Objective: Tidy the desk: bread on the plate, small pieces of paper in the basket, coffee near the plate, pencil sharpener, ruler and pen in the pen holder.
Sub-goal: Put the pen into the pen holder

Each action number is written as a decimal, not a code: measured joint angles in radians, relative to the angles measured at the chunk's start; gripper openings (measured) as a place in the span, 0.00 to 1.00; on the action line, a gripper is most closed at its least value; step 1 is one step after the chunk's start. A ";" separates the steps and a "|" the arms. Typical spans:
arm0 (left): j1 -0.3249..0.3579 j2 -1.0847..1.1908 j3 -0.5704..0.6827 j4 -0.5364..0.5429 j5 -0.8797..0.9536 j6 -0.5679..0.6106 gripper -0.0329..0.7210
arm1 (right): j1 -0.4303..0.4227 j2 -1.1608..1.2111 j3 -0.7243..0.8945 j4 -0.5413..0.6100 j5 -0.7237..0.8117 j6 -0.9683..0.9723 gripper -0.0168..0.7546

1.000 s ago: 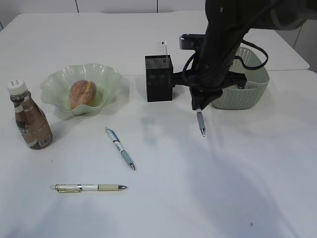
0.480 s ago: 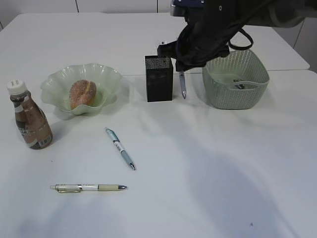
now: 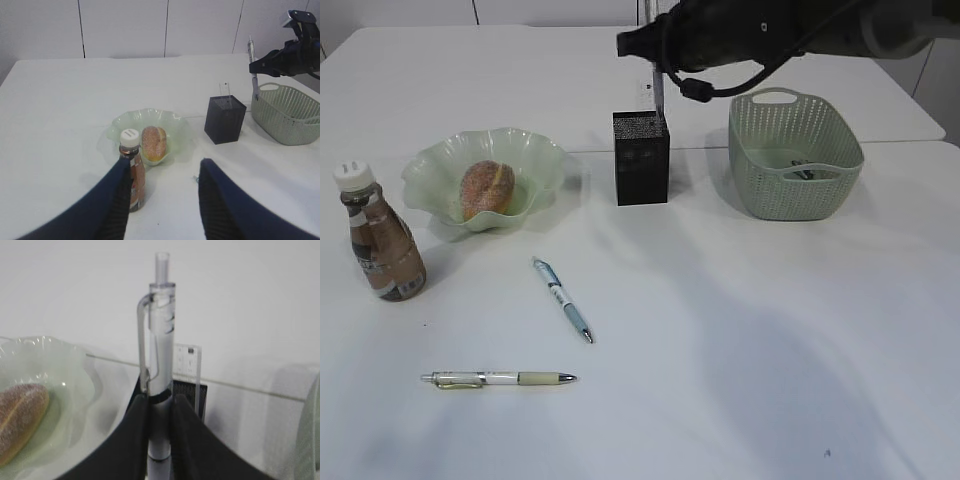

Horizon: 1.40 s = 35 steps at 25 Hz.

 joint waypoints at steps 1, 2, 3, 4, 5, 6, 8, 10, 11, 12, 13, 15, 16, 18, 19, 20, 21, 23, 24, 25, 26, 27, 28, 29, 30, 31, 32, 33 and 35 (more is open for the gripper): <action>0.000 0.000 0.000 0.000 -0.014 0.000 0.46 | 0.000 0.000 0.000 0.000 0.000 0.000 0.17; 0.000 0.000 0.000 0.000 -0.024 0.000 0.46 | 0.000 0.000 0.000 -0.006 -0.044 0.000 0.17; 0.000 0.000 0.000 0.000 -0.034 0.000 0.46 | 0.000 0.001 0.000 -0.012 -0.095 0.000 0.17; 0.000 0.000 0.000 0.000 -0.044 0.000 0.46 | 0.000 0.001 0.000 -0.012 -0.095 0.000 0.17; 0.000 0.000 0.000 0.000 -0.046 0.000 0.46 | 0.000 0.002 0.000 -0.022 -0.143 0.000 0.17; 0.000 0.000 0.000 0.000 -0.048 0.000 0.46 | 0.000 0.006 0.000 -0.035 -0.184 0.000 0.17; 0.000 0.000 0.000 0.000 -0.058 0.000 0.46 | 0.000 0.021 0.000 -0.047 -0.246 0.000 0.17; 0.000 0.000 0.000 0.000 -0.060 0.000 0.46 | 0.000 0.039 0.000 -0.049 -0.268 0.000 0.17; 0.000 0.000 0.000 -0.001 -0.061 0.000 0.46 | 0.000 0.039 0.000 -0.049 -0.268 0.000 0.17; 0.000 0.000 0.000 -0.001 -0.061 0.000 0.46 | 0.000 0.055 0.000 -0.050 -0.299 0.000 0.17; 0.000 0.000 0.000 -0.002 -0.061 0.000 0.46 | 0.000 0.065 0.000 -0.053 -0.308 0.000 0.17; 0.000 0.000 0.000 -0.002 -0.062 0.000 0.46 | 0.000 0.082 0.000 -0.057 -0.328 0.000 0.17; 0.000 0.000 0.000 -0.002 -0.062 0.000 0.46 | -0.002 0.088 0.000 -0.059 -0.340 0.000 0.17; 0.000 0.000 0.000 -0.002 -0.062 0.000 0.46 | -0.008 0.096 0.000 -0.062 -0.352 0.000 0.17; 0.000 0.000 0.000 -0.002 -0.062 0.000 0.46 | -0.014 0.110 0.000 -0.063 -0.373 0.000 0.17; 0.000 0.000 0.000 -0.002 -0.063 0.000 0.46 | -0.021 0.114 0.000 -0.063 -0.380 0.000 0.17; 0.000 0.000 0.000 -0.002 -0.063 0.000 0.46 | -0.026 0.116 0.000 -0.063 -0.385 -0.002 0.17; 0.000 0.000 0.000 -0.002 -0.063 0.000 0.46 | -0.038 0.126 -0.001 -0.063 -0.389 -0.002 0.17; 0.000 0.000 0.000 -0.002 -0.063 0.000 0.46 | -0.038 0.128 -0.001 -0.063 -0.389 -0.002 0.17; 0.000 0.000 0.000 -0.002 -0.063 0.000 0.46 | -0.042 0.132 -0.001 -0.063 -0.391 -0.002 0.17; 0.000 0.000 0.000 -0.002 -0.063 0.000 0.46 | -0.045 0.133 -0.001 -0.063 -0.398 -0.002 0.17; 0.000 0.000 0.000 -0.002 -0.063 0.000 0.46 | -0.045 0.143 -0.001 -0.063 -0.409 -0.002 0.17; 0.000 0.000 0.000 -0.002 -0.063 0.000 0.46 | -0.045 0.143 -0.001 -0.063 -0.409 -0.002 0.17; 0.000 0.000 0.000 -0.002 -0.063 0.000 0.46 | -0.045 0.143 -0.001 -0.063 -0.409 -0.002 0.17; 0.000 0.000 0.000 -0.002 -0.063 0.000 0.46 | -0.045 0.165 -0.002 -0.063 -0.439 -0.002 0.17; 0.000 0.000 0.000 -0.002 -0.063 0.000 0.46 | -0.045 0.165 -0.002 -0.063 -0.441 -0.002 0.17; 0.000 0.000 0.000 -0.002 -0.063 0.000 0.46 | -0.045 0.180 -0.002 -0.063 -0.448 -0.004 0.17; 0.000 0.000 0.000 -0.002 -0.063 0.000 0.46 | -0.045 0.188 -0.002 -0.063 -0.451 -0.009 0.17; 0.000 0.000 0.000 -0.002 -0.063 0.000 0.46 | -0.045 0.199 -0.002 -0.063 -0.462 -0.030 0.17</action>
